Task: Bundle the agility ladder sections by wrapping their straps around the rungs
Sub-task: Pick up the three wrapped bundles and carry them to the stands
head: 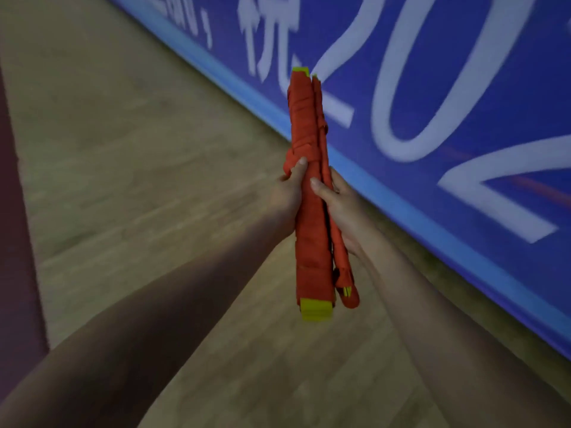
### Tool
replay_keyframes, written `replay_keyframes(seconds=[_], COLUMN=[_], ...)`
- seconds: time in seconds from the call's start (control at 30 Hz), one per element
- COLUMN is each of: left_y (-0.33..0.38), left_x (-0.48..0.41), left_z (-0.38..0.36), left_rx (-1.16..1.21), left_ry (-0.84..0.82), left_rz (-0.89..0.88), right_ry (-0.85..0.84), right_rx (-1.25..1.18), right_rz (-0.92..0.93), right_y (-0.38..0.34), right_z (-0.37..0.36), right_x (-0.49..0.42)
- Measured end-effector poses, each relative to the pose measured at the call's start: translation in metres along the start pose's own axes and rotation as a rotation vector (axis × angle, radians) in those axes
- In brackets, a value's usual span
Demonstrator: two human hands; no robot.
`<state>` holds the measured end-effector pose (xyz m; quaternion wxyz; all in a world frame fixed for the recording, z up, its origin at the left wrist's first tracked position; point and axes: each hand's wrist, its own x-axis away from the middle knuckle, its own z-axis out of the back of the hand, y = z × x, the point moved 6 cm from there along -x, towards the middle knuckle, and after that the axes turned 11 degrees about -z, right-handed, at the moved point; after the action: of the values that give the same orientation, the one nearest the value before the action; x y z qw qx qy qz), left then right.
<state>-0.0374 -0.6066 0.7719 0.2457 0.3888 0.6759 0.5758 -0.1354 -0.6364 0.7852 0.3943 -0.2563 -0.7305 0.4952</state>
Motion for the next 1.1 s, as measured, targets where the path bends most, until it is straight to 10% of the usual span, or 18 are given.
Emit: replay_keyframes(seconds=[0.43, 1.1], left_y=[0.335, 0.515], left_x=[0.010, -0.081], left_z=[-0.311, -0.510], left_rx=[0.199, 0.350], left_ry=[-0.442, -0.782], left_rz=[-0.225, -0.409], right_ry=[0.260, 0.587], right_rx=[0.087, 0.052], right_rz=[0.438, 0.645], right_y=[-0.414, -0.661], right_z=[0.136, 0.241], right_x=[0.107, 0.076])
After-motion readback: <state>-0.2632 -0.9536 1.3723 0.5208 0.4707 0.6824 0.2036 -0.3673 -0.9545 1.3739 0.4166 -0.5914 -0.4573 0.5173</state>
